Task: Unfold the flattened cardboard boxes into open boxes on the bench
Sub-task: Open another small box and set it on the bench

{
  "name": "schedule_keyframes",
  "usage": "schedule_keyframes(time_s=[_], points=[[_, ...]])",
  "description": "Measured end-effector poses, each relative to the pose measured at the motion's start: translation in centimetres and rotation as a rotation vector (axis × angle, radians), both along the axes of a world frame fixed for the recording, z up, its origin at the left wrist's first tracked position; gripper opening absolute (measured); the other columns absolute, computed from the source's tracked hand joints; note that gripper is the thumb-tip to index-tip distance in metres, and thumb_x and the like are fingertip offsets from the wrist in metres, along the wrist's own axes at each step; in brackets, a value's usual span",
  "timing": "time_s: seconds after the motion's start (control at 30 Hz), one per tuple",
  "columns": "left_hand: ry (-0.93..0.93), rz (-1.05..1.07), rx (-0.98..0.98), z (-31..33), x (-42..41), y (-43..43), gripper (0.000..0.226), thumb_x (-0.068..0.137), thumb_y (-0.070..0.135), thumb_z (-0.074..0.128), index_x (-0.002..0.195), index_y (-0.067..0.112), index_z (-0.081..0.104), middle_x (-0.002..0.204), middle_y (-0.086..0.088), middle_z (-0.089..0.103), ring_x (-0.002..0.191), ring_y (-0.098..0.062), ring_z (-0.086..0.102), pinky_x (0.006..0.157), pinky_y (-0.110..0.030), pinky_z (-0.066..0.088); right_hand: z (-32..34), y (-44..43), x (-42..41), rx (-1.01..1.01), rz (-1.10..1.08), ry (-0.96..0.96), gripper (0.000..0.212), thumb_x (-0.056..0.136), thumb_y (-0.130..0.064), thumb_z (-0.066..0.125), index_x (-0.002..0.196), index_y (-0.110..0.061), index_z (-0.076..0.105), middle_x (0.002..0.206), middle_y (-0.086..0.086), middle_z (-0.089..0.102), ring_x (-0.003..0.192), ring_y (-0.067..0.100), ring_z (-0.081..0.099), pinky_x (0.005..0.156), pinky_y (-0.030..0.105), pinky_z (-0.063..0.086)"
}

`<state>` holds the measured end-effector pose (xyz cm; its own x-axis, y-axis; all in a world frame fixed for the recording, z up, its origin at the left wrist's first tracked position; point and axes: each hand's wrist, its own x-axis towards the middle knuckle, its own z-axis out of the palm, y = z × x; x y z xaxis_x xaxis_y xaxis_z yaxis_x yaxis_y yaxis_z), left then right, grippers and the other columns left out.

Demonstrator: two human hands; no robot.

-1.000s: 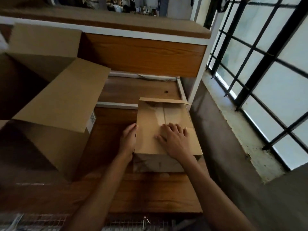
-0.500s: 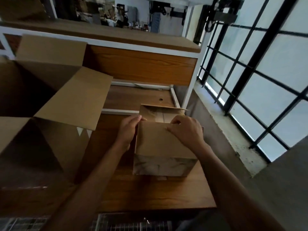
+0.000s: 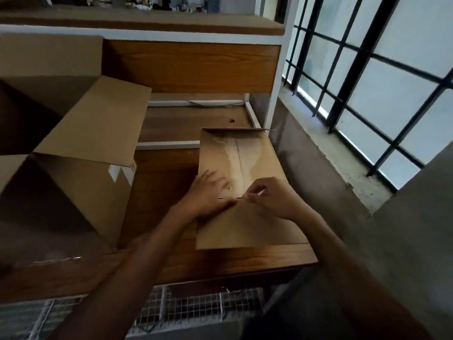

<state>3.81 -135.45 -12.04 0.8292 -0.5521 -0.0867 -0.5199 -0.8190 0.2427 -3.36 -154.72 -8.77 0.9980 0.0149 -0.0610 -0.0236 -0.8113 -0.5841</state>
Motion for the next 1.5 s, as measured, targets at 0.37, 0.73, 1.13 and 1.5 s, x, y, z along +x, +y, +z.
schedule_keyframes(time_s=[0.37,0.73,1.13,1.5], points=[[-0.026,0.017,-0.124,-0.9,2.5,-0.5,0.065,0.096,0.062,0.018,0.149,0.026,0.034,0.162,0.001,0.017,0.15,-0.017,0.006,0.121,-0.04,0.006,-2.3,-0.8,5.1,-0.234,-0.092,-0.232,0.025,0.097,-0.038,0.055,0.113,-0.024,0.068,0.114,-0.001,0.062,0.098,0.015,0.056,0.072,0.023,0.04],[-0.013,0.126,-0.18,1.2,15.2,-4.3,0.078,0.09,0.065,0.043,0.154,0.029,0.019,0.164,-0.003,-0.003,0.149,-0.028,-0.012,0.121,-0.053,0.007,-1.3,-5.1,19.1,-0.39,-0.02,-0.235,0.053,0.088,-0.035,0.065,0.137,-0.025,0.049,0.154,0.01,0.032,0.142,0.039,0.029,0.106,0.058,0.041],[0.03,0.34,-0.048,-0.5,23.0,-7.1,0.061,0.098,0.058,0.032,0.149,0.025,0.032,0.158,-0.001,0.027,0.147,-0.023,0.015,0.114,-0.048,0.02,-4.2,-7.6,28.5,-0.311,-0.028,-0.113,0.033,0.1,-0.043,0.039,0.108,-0.019,0.061,0.109,0.005,0.062,0.106,0.025,0.057,0.074,0.036,0.048],[-0.152,0.253,-0.162,-0.6,23.4,-7.3,0.047,0.099,0.051,0.032,0.128,0.023,0.057,0.137,0.0,0.049,0.134,-0.025,0.037,0.107,-0.046,0.033,-3.7,-7.1,28.2,-0.29,-0.065,-0.175,0.031,0.098,-0.042,0.046,0.101,-0.016,0.061,0.106,0.008,0.06,0.103,0.026,0.056,0.071,0.035,0.045]])
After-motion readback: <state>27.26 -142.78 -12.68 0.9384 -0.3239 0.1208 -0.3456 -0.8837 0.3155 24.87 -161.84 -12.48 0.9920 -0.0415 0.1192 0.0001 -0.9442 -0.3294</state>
